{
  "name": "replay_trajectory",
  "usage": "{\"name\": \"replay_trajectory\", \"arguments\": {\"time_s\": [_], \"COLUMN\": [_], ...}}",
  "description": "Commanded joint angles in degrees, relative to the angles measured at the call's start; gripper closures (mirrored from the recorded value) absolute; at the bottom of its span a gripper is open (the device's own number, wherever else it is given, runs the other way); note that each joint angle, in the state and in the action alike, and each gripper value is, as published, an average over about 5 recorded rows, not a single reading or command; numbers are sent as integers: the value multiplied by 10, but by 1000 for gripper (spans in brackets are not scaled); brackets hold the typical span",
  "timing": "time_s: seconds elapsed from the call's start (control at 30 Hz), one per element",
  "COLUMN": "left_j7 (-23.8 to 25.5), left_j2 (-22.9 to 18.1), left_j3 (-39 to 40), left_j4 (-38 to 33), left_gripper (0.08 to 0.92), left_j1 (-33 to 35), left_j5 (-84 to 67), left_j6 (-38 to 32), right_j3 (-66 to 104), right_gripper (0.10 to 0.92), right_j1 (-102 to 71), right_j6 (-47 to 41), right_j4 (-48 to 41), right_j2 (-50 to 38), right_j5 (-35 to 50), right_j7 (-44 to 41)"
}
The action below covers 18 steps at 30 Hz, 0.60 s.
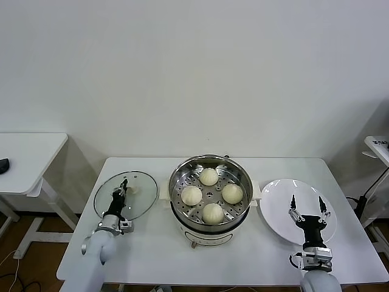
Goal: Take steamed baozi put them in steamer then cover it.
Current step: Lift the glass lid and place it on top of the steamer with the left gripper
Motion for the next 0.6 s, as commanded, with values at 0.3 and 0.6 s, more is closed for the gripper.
{"name": "replay_trajectory", "arguments": {"time_s": [0.3, 0.6], "left_j7": [-9, 27], "left_j2": [73, 83], "left_j3": [-69, -91], "left_j4": [-278, -490], "left_gripper": [812, 812], "left_j1": [113, 210], "left_j5": [-84, -107], "left_j6": [-14, 7], "right_j3": [0, 0], "right_gripper": [203, 203], "right_j1": [7, 12], "right_j6": [0, -1], "right_j4": [-2, -3], "right_j2": [-3, -3], "right_j5": [1, 1], "right_j7": [1, 2]}}
